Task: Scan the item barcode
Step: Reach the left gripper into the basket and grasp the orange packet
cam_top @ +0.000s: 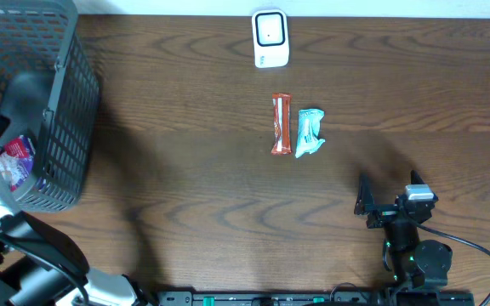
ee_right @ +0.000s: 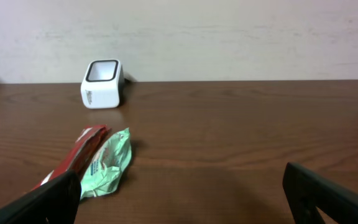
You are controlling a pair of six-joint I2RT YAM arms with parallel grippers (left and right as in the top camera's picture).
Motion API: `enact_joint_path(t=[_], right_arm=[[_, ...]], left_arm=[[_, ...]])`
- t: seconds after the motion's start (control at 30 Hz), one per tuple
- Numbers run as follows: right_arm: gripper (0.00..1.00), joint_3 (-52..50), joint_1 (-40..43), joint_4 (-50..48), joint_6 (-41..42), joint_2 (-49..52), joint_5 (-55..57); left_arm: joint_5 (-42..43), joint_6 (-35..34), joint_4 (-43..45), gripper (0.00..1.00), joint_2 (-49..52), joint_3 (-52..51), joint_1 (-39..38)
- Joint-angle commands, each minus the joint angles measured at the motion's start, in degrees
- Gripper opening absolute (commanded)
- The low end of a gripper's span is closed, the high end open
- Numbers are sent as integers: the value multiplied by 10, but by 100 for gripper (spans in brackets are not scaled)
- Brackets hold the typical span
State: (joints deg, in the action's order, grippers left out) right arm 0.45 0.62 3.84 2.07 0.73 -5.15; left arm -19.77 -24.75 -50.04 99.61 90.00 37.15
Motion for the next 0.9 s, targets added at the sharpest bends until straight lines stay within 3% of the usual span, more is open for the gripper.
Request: enact_joint_path(t=[0.0, 0.43, 0.87], right_arm=[[99, -1, 5, 2, -9, -2, -1], [99, -1, 5, 2, -9, -2, -1], [99, -1, 5, 2, -9, -2, -1]], left_arm=[[-22, -45, -14, 89, 27, -7, 15], [-17, -183, -78, 90, 76, -9, 21], [-17, -184, -73, 90, 98, -13, 21]])
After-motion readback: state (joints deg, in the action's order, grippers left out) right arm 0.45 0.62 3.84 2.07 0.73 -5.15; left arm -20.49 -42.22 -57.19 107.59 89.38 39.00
